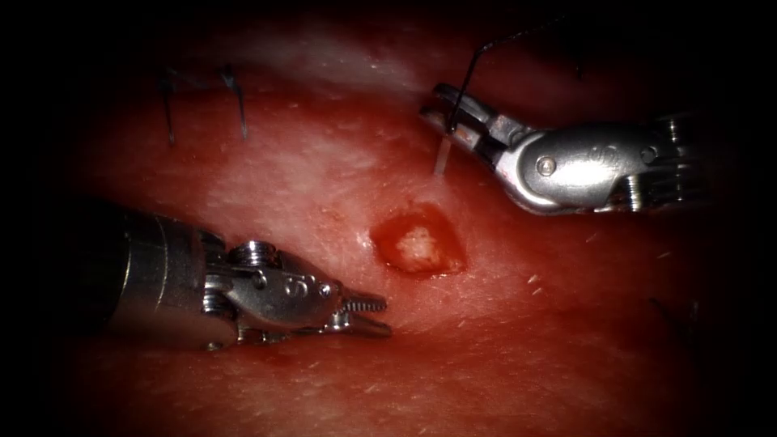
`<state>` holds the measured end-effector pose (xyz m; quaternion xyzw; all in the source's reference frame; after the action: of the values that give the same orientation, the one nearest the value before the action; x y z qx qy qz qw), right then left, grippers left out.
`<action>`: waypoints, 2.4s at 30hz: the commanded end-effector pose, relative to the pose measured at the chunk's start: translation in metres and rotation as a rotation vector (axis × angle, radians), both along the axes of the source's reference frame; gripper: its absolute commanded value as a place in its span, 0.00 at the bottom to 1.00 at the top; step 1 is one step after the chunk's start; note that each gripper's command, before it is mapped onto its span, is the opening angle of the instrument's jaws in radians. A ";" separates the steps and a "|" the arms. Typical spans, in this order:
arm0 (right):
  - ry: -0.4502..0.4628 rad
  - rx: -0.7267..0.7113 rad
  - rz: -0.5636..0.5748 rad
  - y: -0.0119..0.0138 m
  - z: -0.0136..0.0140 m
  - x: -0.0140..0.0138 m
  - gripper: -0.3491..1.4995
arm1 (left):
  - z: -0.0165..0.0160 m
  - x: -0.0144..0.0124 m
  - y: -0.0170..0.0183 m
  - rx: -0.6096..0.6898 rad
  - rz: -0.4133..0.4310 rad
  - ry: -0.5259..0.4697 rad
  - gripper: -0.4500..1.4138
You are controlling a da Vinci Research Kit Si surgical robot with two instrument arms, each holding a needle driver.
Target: Wound Closure
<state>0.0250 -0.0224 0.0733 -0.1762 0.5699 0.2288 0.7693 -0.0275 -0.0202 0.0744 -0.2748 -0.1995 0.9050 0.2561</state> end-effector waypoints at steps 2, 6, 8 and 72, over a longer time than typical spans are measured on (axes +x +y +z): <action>-0.002 -0.013 0.005 0.0002 0.0000 0.0007 0.00 | 0.0005 -0.0005 -0.0002 0.000 0.000 -0.001 0.23; 0.004 -0.014 0.011 0.0003 -0.0004 0.0008 0.00 | 0.0005 -0.0005 -0.0002 0.000 0.000 -0.001 0.23; 0.000 -0.011 0.008 0.0003 -0.0004 0.0009 0.00 | 0.0005 -0.0005 -0.0002 0.000 0.000 -0.001 0.23; 0.174 1.237 0.202 -0.0100 -0.0004 0.0031 0.12 | 0.0001 0.0003 0.0001 0.005 0.009 -0.007 0.23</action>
<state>0.0276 -0.0319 0.0725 0.2592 0.3863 0.5992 0.6516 -0.0266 -0.0198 0.0740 -0.2765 -0.2039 0.9047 0.2521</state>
